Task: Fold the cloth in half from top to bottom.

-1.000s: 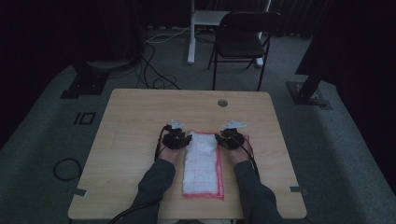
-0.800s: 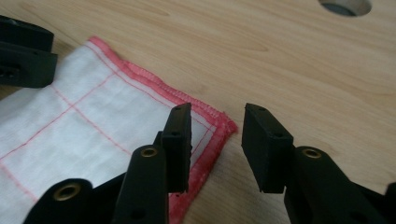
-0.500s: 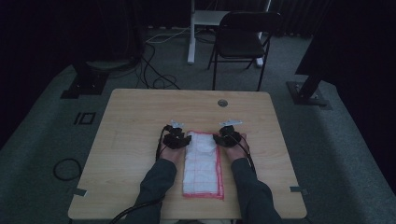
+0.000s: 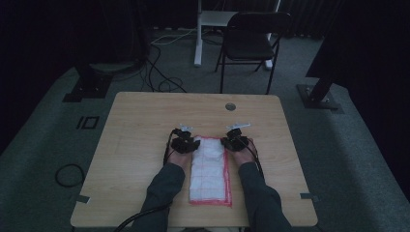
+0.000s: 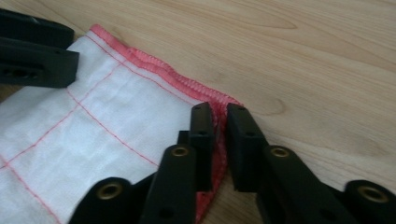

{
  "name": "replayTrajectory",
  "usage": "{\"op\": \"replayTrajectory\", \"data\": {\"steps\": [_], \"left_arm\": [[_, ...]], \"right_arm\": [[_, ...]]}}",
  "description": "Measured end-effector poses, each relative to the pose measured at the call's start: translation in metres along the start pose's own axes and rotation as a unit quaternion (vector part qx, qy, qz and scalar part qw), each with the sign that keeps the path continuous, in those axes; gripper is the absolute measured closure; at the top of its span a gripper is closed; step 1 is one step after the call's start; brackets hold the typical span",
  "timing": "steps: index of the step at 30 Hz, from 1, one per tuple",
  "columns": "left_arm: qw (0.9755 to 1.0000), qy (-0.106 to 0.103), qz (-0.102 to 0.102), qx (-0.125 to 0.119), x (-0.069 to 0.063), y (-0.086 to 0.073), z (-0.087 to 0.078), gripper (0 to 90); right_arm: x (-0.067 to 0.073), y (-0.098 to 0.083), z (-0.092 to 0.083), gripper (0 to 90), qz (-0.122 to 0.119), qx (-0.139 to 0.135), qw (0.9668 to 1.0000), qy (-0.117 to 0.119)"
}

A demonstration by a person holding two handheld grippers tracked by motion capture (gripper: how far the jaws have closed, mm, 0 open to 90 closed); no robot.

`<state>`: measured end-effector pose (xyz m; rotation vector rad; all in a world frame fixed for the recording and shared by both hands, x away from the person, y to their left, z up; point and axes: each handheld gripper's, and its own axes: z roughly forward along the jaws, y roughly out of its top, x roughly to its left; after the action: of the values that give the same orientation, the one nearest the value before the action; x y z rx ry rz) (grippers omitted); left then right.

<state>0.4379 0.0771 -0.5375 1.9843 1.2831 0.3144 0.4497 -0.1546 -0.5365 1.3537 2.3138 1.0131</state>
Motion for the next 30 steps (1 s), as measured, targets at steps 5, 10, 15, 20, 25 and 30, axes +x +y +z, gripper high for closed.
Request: {"op": "replayTrajectory", "data": {"steps": [5, 10, 15, 20, 25, 30], "left_arm": [[0.9998, 0.001, -0.002, 0.019, 0.000, 0.005, 0.001, 82.7], [0.9998, 0.005, 0.000, 0.020, 0.000, 0.009, 0.001, 86.2], [0.9999, 0.006, 0.000, 0.009, 0.000, 0.014, -0.002, 86.6], [1.0000, 0.004, 0.008, -0.002, 0.001, 0.018, -0.007, 86.7], [0.9999, 0.001, 0.004, -0.015, 0.001, 0.022, -0.011, 86.9], [0.9997, -0.004, 0.002, -0.025, 0.000, 0.026, -0.015, 86.9]], "right_arm": [[0.001, 0.001, 0.001, 85.8, -0.013, -0.007, 0.9998, -0.010], [0.002, 0.001, 0.001, 86.2, -0.015, -0.014, 0.9997, -0.016], [0.001, 0.005, -0.002, 86.3, -0.009, -0.026, 0.9995, -0.016], [0.001, 0.009, -0.007, 86.3, -0.012, -0.039, 0.9990, -0.019], [0.000, 0.012, -0.010, 86.3, -0.011, -0.045, 0.9987, -0.019], [-0.001, 0.015, -0.014, 86.2, -0.011, -0.051, 0.9984, -0.021]]}}
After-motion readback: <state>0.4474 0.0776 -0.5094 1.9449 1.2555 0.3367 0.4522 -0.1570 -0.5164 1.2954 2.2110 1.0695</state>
